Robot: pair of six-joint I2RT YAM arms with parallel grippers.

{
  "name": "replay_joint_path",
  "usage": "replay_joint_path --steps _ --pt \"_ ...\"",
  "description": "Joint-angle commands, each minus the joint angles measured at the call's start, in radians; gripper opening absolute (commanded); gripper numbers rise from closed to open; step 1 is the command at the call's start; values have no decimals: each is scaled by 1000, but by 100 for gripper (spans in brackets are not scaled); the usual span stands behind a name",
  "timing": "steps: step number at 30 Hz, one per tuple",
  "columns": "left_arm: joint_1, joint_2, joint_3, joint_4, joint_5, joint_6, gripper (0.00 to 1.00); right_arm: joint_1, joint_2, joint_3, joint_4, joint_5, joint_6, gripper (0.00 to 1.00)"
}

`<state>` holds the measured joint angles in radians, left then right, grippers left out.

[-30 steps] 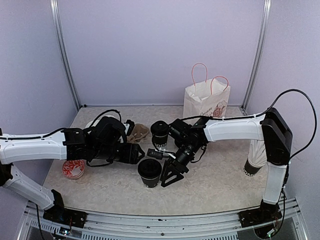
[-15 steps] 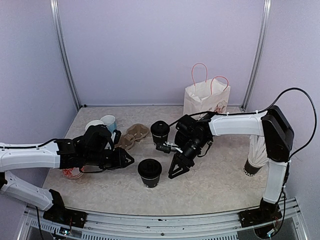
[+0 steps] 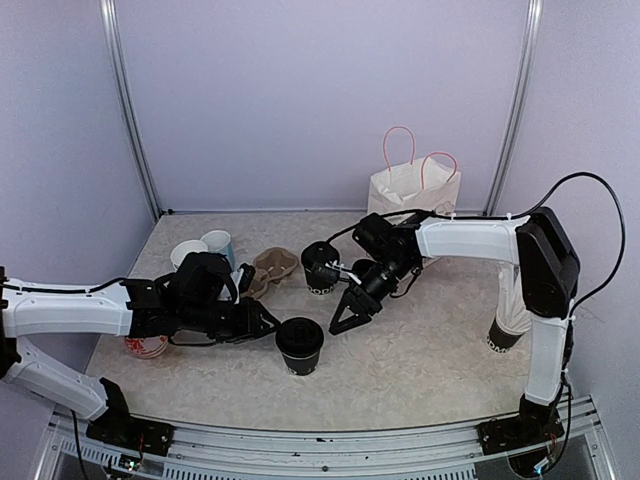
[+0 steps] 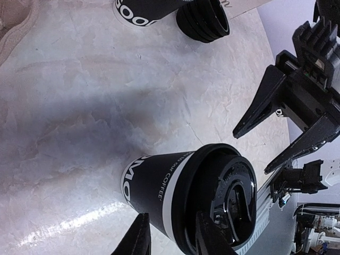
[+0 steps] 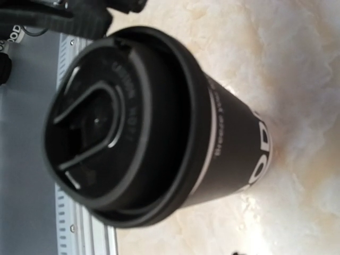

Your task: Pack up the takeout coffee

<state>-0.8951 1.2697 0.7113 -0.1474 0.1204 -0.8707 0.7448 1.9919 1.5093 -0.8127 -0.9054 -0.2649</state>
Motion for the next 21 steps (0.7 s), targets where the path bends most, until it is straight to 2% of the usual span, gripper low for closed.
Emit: replay_joint_path --steps 1,9,21 --pt "-6 2 20 -15 15 0 30 2 38 39 -7 -43 28 49" --pt "-16 28 14 -10 33 8 31 7 64 64 -8 -45 43 52" --pt "-35 51 17 -47 29 17 32 23 103 68 -4 -47 64 47"
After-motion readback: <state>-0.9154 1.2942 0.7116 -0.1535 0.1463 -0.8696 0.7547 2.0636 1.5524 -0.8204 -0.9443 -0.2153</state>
